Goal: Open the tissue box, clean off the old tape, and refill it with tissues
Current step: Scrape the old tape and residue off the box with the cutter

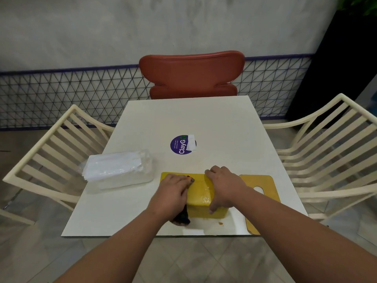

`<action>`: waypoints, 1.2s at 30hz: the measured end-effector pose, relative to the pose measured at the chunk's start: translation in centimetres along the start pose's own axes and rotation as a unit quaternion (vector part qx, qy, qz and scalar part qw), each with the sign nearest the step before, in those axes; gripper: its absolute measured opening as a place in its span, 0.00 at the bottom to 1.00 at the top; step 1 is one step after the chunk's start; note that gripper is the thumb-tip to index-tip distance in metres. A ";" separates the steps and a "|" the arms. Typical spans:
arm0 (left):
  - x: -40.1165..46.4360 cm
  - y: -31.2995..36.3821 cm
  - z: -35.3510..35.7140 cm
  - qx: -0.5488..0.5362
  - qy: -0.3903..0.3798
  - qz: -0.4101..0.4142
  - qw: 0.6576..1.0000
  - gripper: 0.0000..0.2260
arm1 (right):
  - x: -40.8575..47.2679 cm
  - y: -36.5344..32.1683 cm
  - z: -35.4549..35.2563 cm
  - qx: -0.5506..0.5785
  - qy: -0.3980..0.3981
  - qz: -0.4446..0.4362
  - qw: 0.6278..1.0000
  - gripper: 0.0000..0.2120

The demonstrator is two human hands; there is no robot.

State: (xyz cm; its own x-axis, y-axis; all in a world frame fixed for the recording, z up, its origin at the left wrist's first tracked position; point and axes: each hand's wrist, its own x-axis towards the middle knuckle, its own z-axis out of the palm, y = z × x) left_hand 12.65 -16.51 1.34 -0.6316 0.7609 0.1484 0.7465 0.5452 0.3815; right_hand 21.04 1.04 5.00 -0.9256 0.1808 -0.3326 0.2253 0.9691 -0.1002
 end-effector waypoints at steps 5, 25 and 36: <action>0.8 0.1 0.0 0.013 0.032 -0.054 0.998 0.18 | -0.1 0.0 0.1 -0.001 0.005 0.001 1.000 0.56; 0.7 -0.2 -1.8 -0.048 0.010 -0.003 0.999 0.10 | -1.1 2.2 0.1 0.071 0.019 0.006 0.997 0.57; 6.1 2.4 -0.2 0.015 -0.130 0.152 0.980 0.16 | -1.0 3.1 1.7 0.143 0.055 0.016 0.988 0.57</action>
State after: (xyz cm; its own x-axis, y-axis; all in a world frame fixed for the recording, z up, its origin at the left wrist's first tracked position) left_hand 10.51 -10.66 3.38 -0.3068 0.9517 0.0130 0.9003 0.2857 0.3283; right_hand 23.22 3.59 3.44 -0.9404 0.2426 -0.2383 0.3172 0.8782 -0.3579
